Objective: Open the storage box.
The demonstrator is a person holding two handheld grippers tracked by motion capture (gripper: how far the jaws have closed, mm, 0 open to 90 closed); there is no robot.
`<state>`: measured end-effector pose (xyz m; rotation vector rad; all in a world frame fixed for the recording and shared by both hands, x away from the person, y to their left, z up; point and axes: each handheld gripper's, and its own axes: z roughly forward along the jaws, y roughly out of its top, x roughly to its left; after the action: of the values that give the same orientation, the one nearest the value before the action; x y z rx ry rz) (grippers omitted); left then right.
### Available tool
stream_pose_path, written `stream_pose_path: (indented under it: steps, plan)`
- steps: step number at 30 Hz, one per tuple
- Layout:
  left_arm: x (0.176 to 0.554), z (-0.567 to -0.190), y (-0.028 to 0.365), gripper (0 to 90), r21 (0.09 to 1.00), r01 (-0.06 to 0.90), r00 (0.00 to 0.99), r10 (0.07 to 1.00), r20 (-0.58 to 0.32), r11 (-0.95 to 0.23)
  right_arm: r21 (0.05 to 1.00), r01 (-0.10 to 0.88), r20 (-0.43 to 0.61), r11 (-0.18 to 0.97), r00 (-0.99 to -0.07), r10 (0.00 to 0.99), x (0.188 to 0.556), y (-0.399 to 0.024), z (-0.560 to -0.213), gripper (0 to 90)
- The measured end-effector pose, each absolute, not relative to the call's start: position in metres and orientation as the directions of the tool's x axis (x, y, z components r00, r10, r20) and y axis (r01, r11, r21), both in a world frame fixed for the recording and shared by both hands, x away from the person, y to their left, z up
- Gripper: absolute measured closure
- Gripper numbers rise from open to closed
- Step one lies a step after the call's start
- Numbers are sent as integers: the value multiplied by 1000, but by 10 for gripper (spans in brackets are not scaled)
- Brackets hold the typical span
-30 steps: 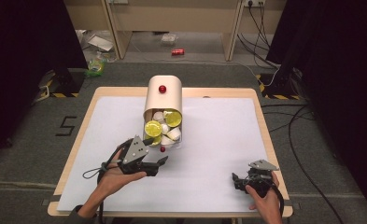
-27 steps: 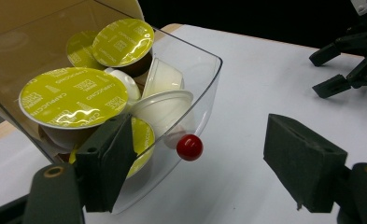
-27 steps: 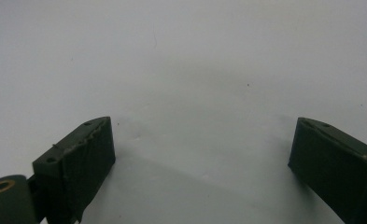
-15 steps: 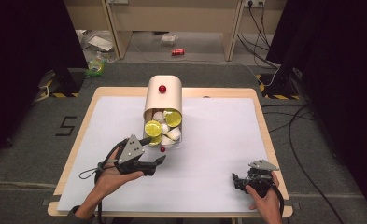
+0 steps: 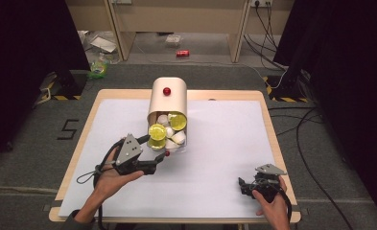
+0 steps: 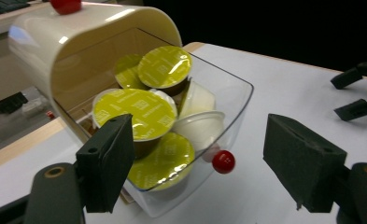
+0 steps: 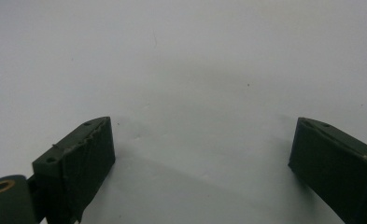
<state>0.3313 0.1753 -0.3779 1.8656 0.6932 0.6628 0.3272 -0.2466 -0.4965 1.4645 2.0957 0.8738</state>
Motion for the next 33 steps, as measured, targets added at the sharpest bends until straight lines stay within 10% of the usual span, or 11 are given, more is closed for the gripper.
stream_pose_path:
  steps: [33]
  plan:
    - [356, -369, 162, 241, 914, 146, 599, 769, 223, -379, 709, 663, 5, 241, -346, 938, 327, -247, -497, 67]
